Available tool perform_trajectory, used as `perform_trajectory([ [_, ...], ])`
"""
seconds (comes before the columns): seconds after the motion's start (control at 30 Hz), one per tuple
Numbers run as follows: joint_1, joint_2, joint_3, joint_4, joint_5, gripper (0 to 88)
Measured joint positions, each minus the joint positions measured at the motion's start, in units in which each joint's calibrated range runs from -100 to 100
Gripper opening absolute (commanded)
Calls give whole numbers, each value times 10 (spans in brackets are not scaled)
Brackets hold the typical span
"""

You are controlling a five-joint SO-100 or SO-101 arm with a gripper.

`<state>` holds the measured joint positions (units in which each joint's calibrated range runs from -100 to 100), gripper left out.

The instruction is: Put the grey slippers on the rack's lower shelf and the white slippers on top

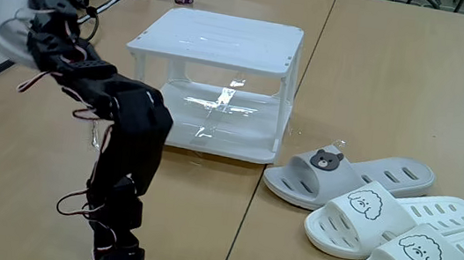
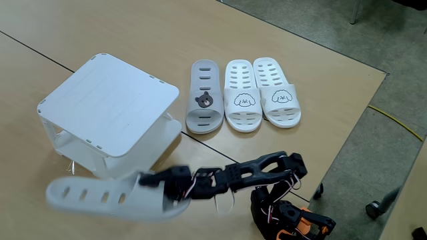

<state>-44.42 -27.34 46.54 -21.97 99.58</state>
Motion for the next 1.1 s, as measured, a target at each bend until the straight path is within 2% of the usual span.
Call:
perform_trajectory([
  [0.13, 67, -54, -37, 66, 0, 8],
  [0.23, 95, -72, -40, 72, 0, 8],
  [0.43, 49, -200, 212, 73, 0, 8],
  [0.63, 67, -308, 432, 70, 0, 8],
  [0.73, 98, -307, 521, 2, 0, 8],
  [1.1, 225, -123, 517, -223, 0, 8],
])
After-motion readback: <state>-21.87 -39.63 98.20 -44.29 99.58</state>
